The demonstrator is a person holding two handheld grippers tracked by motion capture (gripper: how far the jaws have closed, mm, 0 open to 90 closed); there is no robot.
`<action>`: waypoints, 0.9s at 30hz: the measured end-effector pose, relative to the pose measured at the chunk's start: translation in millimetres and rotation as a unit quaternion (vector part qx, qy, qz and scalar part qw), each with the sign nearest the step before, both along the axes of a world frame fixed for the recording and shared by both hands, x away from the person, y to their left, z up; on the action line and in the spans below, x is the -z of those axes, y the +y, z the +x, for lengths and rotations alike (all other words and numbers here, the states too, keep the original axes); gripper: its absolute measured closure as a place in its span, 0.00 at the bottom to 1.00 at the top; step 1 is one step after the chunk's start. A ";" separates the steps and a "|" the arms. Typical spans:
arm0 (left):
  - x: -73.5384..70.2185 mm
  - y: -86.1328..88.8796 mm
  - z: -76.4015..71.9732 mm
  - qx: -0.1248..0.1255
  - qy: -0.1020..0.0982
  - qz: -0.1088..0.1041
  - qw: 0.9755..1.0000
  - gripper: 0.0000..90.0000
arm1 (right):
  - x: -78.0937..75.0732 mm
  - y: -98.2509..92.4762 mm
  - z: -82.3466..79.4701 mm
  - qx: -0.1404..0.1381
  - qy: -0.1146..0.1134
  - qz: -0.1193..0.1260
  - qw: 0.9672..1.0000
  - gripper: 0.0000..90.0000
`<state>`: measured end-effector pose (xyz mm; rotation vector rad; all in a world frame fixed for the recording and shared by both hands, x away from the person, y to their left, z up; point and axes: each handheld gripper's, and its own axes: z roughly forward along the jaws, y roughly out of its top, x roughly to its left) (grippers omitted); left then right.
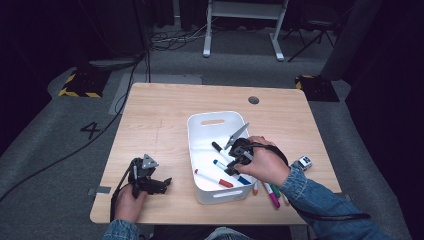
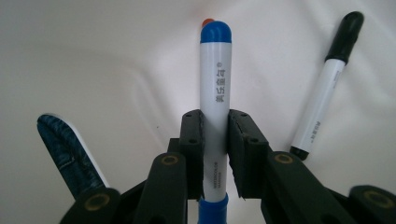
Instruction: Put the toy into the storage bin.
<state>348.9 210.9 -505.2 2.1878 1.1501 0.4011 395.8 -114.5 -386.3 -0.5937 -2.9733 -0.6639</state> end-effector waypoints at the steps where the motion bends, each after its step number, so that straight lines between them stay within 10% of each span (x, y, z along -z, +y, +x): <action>1: 0.0 0.0 0.0 0.000 0.000 0.000 1.000 0.00 | 1.7 0.9 0.4 -0.011 0.001 -0.003 1.000 0.84; 8: 0.0 0.0 0.0 0.000 0.000 0.000 1.000 0.00 | -10.0 -3.6 0.4 0.011 -0.030 0.059 0.998 0.56; 27: -0.2 0.1 0.1 0.000 0.000 0.001 1.000 0.00 | -49.6 -66.4 11.7 0.097 -0.068 0.134 0.984 0.55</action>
